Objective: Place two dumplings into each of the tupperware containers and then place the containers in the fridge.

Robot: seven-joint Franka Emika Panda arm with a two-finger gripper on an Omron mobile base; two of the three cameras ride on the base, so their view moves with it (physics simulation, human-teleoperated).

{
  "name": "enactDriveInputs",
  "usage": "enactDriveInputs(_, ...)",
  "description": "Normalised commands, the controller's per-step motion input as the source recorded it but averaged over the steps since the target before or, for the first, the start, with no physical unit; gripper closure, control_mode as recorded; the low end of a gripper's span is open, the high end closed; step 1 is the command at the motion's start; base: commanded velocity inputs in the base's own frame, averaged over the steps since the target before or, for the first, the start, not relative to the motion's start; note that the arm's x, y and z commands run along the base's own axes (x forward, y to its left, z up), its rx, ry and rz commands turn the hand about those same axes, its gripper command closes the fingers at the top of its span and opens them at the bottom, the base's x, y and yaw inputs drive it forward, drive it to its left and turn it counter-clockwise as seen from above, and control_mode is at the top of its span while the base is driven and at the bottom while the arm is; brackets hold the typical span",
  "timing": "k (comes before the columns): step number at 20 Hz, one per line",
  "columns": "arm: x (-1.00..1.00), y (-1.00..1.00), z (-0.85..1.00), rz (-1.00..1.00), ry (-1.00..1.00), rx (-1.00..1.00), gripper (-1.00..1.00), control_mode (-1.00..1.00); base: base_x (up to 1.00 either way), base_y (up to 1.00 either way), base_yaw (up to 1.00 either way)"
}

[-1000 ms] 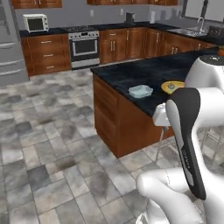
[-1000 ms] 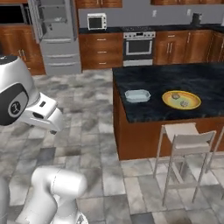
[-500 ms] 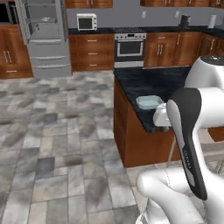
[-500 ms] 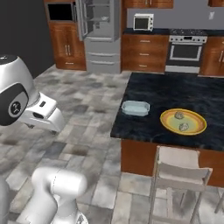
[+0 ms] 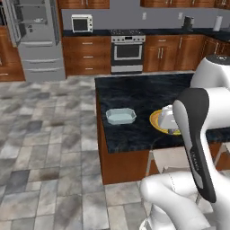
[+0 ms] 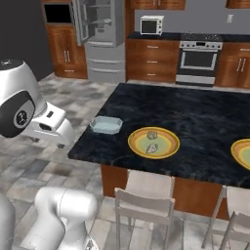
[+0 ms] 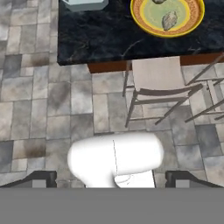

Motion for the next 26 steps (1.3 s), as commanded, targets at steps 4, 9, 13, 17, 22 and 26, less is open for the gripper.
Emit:
enactDriveInputs(4, 0.0, 0.0, 0.0, 0.0, 0.0, 0.0, -1.0, 1.0, 0.11, -0.37, -0.38)
enactDriveInputs(9, 0.0, 0.0, 0.0, 0.0, 0.0, 0.0, -1.0, 1.0, 0.47, -0.01, -0.11)
enactDriveInputs(13, 0.0, 0.0, 0.0, 0.0, 0.0, 0.0, -1.0, 1.0, 0.7, 0.01, -0.01)
enactDriveInputs(17, 0.0, 0.0, 0.0, 0.0, 0.0, 0.0, -1.0, 1.0, 0.65, 0.0, 0.0)
enactDriveInputs(22, 0.0, 0.0, 0.0, 0.0, 0.0, 0.0, -1.0, 1.0, 0.35, 0.0, 0.0)
enactDriveInputs(26, 0.2, -0.01, -0.01, 0.0, 0.0, 0.0, -1.0, -1.0, 0.0, 0.0, 0.0)
